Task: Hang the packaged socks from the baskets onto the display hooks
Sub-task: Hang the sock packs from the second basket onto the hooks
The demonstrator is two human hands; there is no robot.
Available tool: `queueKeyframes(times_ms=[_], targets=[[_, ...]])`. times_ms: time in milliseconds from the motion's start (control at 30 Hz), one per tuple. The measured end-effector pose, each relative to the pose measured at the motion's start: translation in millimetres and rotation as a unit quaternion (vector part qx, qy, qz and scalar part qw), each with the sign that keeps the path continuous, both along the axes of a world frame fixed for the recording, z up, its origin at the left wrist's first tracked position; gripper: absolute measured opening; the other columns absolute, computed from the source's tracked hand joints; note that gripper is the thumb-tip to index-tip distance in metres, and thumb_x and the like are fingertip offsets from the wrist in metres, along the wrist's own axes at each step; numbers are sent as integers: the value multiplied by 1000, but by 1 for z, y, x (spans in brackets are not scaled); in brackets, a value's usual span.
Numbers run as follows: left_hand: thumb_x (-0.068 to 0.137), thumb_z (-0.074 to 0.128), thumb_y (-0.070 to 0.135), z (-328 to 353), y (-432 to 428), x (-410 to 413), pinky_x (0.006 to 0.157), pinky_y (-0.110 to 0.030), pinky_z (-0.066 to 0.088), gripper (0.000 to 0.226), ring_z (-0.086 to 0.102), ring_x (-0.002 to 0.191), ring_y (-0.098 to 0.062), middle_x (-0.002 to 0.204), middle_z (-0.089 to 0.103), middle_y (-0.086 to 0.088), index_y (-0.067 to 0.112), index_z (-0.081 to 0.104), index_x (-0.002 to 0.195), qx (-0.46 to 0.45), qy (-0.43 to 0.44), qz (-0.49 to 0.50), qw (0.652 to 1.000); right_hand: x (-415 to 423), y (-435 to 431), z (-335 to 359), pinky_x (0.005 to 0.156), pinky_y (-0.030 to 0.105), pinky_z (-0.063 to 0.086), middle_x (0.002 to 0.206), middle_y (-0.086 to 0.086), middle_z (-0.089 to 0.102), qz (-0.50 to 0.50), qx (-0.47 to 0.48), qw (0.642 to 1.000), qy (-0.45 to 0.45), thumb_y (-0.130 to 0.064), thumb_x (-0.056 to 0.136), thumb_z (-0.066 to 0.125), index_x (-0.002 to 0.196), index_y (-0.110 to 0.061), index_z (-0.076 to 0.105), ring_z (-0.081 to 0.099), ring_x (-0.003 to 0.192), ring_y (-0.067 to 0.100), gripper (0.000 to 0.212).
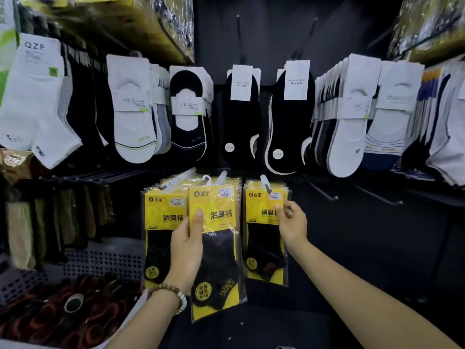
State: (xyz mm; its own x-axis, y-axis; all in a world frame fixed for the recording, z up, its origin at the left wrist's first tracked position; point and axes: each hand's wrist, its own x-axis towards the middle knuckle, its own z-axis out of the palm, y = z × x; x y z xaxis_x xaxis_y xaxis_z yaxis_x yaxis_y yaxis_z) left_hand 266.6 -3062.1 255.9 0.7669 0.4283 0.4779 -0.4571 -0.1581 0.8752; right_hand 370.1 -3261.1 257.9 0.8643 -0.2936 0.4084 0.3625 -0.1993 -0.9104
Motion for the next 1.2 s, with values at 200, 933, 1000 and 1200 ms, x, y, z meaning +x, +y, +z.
queueKeyframes(times_ms=[200,933,1000,1200], targets=[[89,43,50,-4,-7,8,42,-7,33,39,40,38,2,41,41,10,19,59,73,-2,-8,-27,1000,37,-9,0,74,25,49,89,2,68,-49,40,996,66,-21,86,69,84,-18,62,62,88,18,8],[93,50,37,-2,-60,-27,62,-3,44,15,62,80,13,96,69,13,30,61,101,12,83,-154,984,-115,-16,12,60,16,52,91,0,75,215,71,968,103,-23,96,53,101,-10,66,71,80,8,19],[92,53,35,-3,-64,-28,60,0,43,13,58,75,22,96,62,20,30,54,104,14,101,-180,978,-117,-23,9,62,18,54,89,0,75,179,84,976,93,-21,96,53,98,-11,66,72,80,9,16],[94,50,39,-3,-79,-24,101,-30,41,46,51,113,-6,128,54,8,28,40,138,29,134,-203,969,-102,-35,19,77,35,56,89,11,73,78,90,991,54,-18,95,55,89,-1,63,70,83,21,20]])
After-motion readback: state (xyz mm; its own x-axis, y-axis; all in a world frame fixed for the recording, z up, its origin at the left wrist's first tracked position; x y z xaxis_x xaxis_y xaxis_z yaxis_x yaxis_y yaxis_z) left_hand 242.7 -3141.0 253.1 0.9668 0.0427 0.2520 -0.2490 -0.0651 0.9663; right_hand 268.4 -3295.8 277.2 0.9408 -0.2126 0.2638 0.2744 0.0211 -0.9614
